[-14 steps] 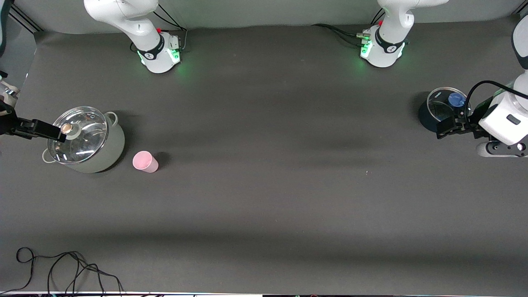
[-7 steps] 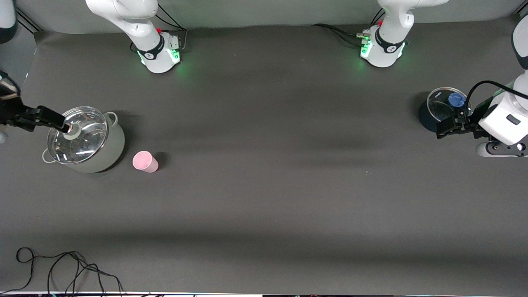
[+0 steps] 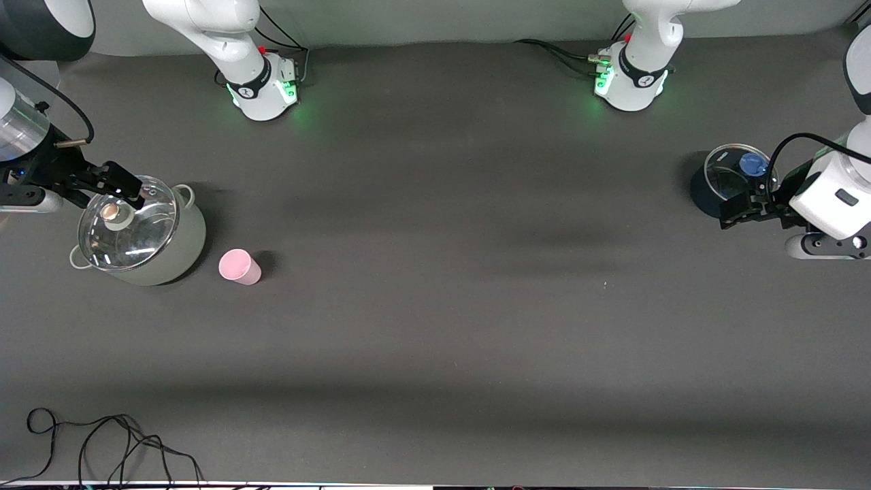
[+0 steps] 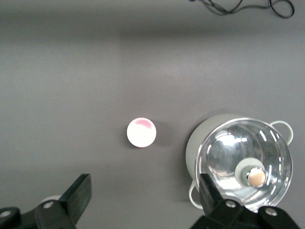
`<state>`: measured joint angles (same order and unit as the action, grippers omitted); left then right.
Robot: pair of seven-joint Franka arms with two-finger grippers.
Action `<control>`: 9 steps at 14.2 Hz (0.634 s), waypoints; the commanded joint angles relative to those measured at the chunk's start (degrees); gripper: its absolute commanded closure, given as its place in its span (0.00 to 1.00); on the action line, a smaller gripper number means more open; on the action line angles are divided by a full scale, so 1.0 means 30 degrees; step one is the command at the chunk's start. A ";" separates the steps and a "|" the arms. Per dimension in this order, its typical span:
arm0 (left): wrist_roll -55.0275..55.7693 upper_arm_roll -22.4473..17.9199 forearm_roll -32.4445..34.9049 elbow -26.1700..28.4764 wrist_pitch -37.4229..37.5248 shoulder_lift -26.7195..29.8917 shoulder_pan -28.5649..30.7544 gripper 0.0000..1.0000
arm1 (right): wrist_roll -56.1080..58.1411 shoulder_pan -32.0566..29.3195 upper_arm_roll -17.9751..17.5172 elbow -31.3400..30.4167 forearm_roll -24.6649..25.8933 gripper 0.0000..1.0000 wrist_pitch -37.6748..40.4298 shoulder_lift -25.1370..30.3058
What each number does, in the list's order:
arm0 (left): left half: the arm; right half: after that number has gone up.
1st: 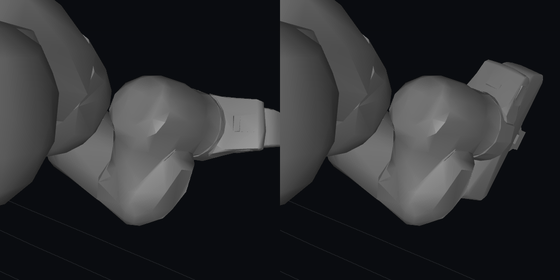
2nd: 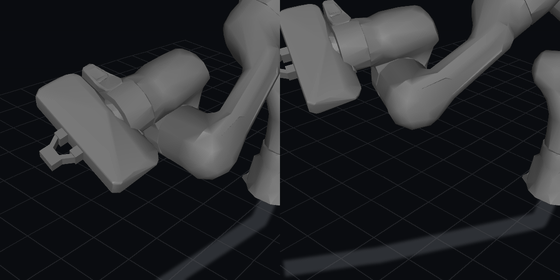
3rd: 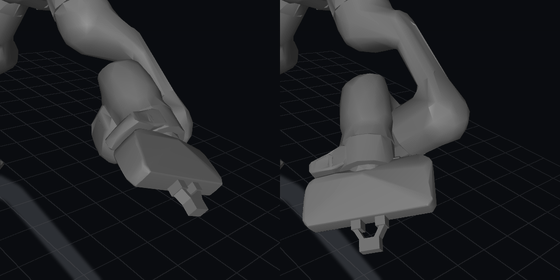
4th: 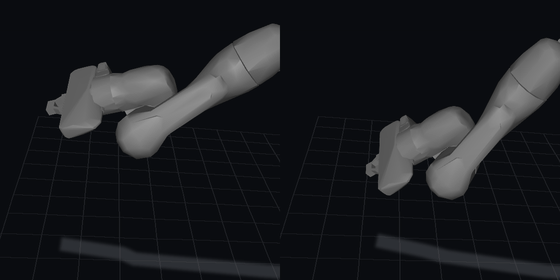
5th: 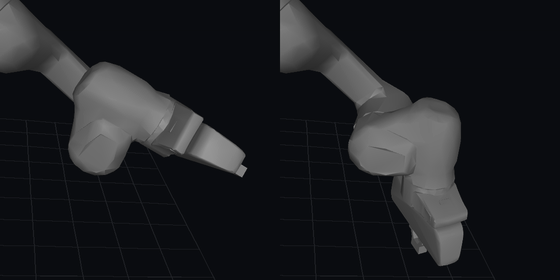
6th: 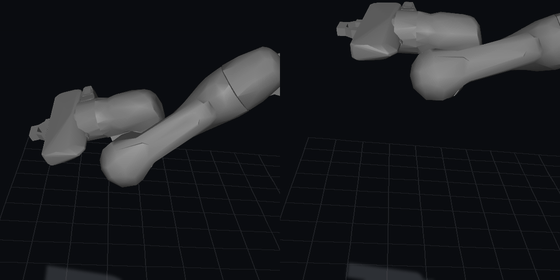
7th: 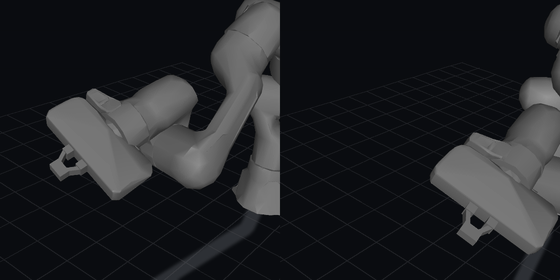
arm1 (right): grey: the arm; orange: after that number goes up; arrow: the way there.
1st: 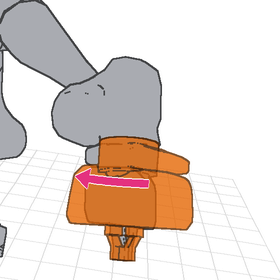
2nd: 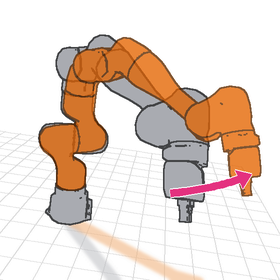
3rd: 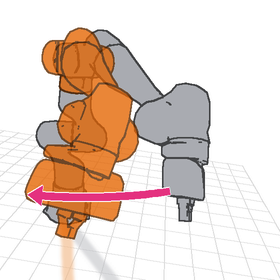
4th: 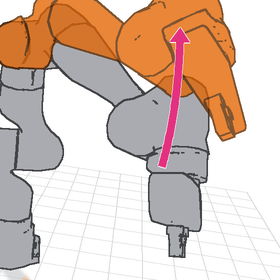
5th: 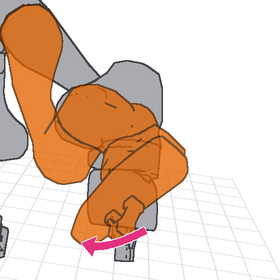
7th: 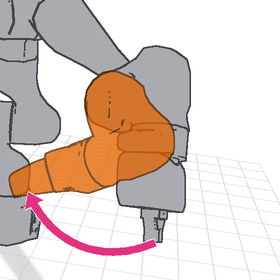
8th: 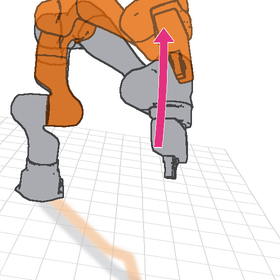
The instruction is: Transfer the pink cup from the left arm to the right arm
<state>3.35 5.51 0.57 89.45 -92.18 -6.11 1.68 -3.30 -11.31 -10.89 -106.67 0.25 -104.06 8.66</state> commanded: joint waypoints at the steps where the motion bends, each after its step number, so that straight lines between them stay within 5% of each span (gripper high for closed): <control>1: 0.0084 -0.0051 -0.0102 -0.0111 0.0142 0.0044 -0.0033 0.00 | -0.0073 -0.0041 -0.0177 0.1799 0.0384 0.00 -0.0293 -0.1065; 9: 0.0084 -0.0050 -0.0131 -0.0140 0.0142 0.0044 -0.0033 0.00 | -0.0074 -0.0098 -0.0177 0.6082 0.0415 0.00 0.3192 -0.2796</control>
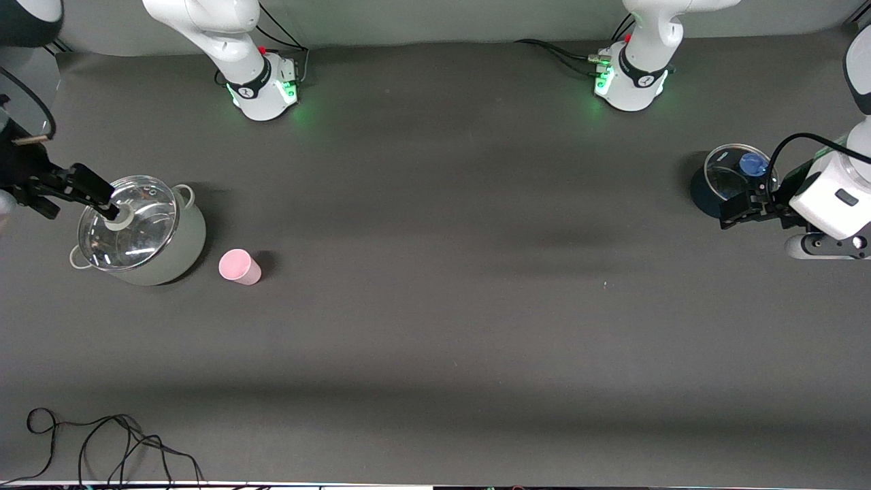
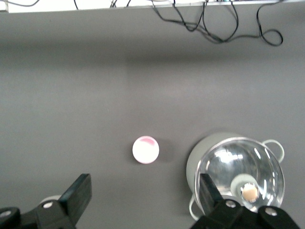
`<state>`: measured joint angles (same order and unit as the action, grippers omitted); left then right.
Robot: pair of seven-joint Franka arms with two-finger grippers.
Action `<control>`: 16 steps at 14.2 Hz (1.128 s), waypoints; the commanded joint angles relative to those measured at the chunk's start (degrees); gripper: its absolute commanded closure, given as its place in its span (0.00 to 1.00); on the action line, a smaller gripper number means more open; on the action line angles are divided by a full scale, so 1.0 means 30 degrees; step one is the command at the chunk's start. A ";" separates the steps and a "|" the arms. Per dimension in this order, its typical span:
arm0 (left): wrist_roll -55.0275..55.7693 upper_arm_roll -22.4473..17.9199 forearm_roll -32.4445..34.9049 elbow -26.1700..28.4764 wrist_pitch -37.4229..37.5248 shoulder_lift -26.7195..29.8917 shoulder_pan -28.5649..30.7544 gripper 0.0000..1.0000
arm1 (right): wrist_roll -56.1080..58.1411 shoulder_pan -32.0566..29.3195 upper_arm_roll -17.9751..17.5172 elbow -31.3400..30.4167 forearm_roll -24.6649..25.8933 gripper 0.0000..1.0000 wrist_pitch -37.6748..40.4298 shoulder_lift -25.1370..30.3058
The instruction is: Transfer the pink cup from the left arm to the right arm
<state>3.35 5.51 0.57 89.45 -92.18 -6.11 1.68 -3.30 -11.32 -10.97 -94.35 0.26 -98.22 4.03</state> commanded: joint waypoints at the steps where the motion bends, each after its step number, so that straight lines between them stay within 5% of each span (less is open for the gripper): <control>1: 0.0084 -0.0051 -0.0130 -0.0140 0.0142 0.0044 -0.0033 0.00 | -0.0074 -0.0065 -0.0153 0.1921 0.0384 0.00 0.1217 -0.1254; 16: 0.0084 -0.0050 -0.0130 -0.0141 0.0200 0.0044 -0.0033 0.00 | -0.0249 0.0257 -0.0211 0.1598 0.0384 0.00 0.1275 -0.0990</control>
